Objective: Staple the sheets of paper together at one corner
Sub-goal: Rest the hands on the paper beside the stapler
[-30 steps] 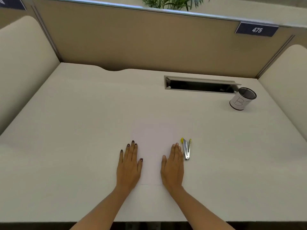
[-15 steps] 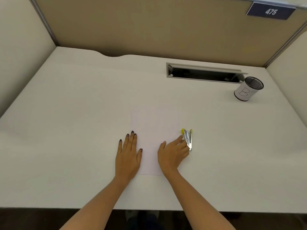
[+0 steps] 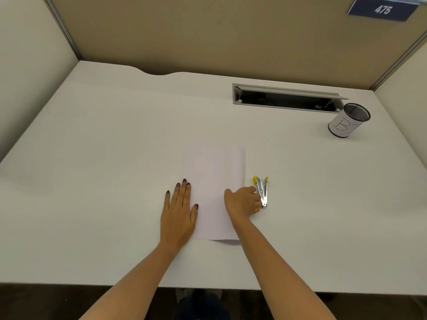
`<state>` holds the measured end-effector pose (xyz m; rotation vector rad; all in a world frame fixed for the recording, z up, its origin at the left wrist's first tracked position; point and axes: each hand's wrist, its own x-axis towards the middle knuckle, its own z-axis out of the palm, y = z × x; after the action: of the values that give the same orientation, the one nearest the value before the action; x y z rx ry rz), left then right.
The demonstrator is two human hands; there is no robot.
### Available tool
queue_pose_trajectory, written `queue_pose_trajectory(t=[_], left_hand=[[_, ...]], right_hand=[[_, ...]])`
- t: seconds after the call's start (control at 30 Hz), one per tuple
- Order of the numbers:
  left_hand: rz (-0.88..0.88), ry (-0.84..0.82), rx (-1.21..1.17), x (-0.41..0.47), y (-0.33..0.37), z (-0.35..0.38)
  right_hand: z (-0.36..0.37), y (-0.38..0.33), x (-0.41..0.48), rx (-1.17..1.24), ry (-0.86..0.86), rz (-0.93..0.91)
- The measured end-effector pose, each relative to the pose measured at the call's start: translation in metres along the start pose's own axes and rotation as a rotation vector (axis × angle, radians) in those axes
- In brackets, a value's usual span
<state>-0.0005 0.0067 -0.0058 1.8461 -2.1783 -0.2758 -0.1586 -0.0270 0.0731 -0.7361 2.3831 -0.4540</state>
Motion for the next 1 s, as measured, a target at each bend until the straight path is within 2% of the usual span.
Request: queue_pose_trajectory(t=[0.4,0.53,0.6,0.73,0.9,1.0], left_hand=[[-0.003,0.0,-0.008,0.0,0.003,-0.004],[-0.009,-0.015,-0.012,0.0,0.003,-0.006],[-0.009,-0.018,-0.014,0.0,0.003,-0.007],[-0.01,-0.016,0.001,-0.001,0.004,-0.009],[-0.136,0.03,-0.082,-0.003,0.006,-0.008],[-0.247,0.083,-0.339,0.0,0.012,-0.015]], right_hand=[[-0.012,-0.002,-0.004,0.57,-0.319,0.094],[-0.015,0.009,0.003,0.543,-0.266,0.025],[-0.025,0.013,0.003,0.536,-0.186,-0.017],[-0.032,0.026,0.01,0.346,0.002,-0.188],[-0.028,0.034,0.007,0.345,-0.033,-0.303],[-0.029,0.036,0.005,0.473,-0.068,-0.319]])
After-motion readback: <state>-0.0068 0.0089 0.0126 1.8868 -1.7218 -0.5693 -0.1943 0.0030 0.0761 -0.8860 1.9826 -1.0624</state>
